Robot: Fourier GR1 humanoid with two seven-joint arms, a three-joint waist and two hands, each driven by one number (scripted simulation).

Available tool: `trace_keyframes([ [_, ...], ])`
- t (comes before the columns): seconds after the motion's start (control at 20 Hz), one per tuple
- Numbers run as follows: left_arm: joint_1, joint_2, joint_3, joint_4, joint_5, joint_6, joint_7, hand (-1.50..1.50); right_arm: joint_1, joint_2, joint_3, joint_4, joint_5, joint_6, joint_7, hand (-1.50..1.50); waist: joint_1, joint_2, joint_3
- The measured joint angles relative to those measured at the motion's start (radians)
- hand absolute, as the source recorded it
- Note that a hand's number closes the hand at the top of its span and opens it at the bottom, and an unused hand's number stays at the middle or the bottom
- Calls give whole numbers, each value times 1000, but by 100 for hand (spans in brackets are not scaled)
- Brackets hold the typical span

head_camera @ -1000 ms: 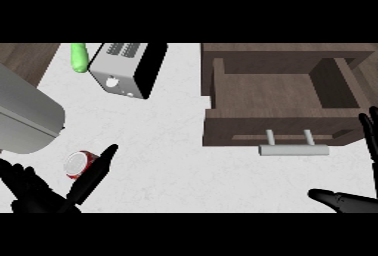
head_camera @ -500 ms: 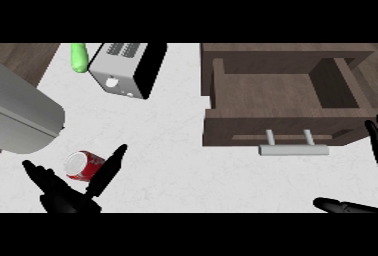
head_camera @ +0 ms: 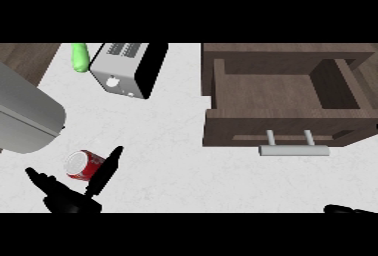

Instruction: Pick up the can, place it into the drawer and close the drawer

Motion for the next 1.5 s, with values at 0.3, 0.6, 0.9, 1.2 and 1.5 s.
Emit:
trace_keyframes([
  [0.3,-3,-22,70,59,218,-53,-217,-150,9,-5,-20,-33,-19,8,29,-150,1,-1,0],
  [0.6,-7,-28,177,150,467,-162,-464,-150,7,-6,-31,-31,-17,17,27,-150,4,0,-1],
  [0.9,-27,-29,266,325,738,-311,-766,-150,-12,-8,-40,-49,-19,16,55,-150,1,1,1],
  [1.2,-127,-22,371,553,843,-473,-934,-150,-21,-22,-76,-38,-48,47,59,-150,-4,2,2],
  [1.5,-223,3,390,708,842,-581,-960,-150,-54,-19,-82,-28,-31,39,69,-150,-6,3,3],
])
